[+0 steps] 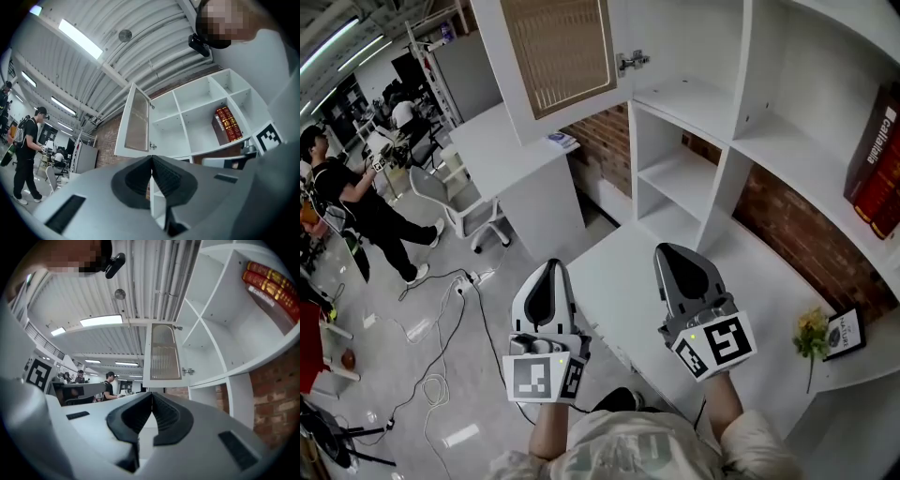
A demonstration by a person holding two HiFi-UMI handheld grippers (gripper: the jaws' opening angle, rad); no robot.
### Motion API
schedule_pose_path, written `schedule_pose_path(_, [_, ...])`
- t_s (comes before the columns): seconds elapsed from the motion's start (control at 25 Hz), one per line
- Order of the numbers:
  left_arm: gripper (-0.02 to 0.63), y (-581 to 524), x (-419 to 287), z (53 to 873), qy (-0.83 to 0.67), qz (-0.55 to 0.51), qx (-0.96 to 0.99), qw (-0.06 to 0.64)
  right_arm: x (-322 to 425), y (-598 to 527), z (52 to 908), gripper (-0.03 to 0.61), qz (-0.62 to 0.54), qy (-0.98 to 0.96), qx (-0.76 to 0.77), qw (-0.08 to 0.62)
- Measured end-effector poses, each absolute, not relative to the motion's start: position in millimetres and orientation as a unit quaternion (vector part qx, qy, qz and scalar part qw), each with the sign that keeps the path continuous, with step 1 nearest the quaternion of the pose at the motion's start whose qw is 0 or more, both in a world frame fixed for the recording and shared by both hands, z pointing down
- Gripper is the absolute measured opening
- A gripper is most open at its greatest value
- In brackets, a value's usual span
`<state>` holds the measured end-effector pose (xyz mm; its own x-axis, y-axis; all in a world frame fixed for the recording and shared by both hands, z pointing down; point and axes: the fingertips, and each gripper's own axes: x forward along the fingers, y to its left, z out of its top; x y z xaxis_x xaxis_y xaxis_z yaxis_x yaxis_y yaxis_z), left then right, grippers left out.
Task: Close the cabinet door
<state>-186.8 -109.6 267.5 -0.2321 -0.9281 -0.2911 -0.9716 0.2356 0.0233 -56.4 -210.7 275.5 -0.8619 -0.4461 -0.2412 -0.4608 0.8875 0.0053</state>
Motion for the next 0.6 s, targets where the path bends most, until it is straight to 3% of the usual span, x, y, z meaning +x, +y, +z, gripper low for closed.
schedule_pose_path(0.6, [0.014, -137.7, -226.7, 275.3, 0.794, 0.087, -0.594, 0.099, -109.1, -238.1, 277.9, 0.017, -0.002, 0.971, -0.204, 0.123])
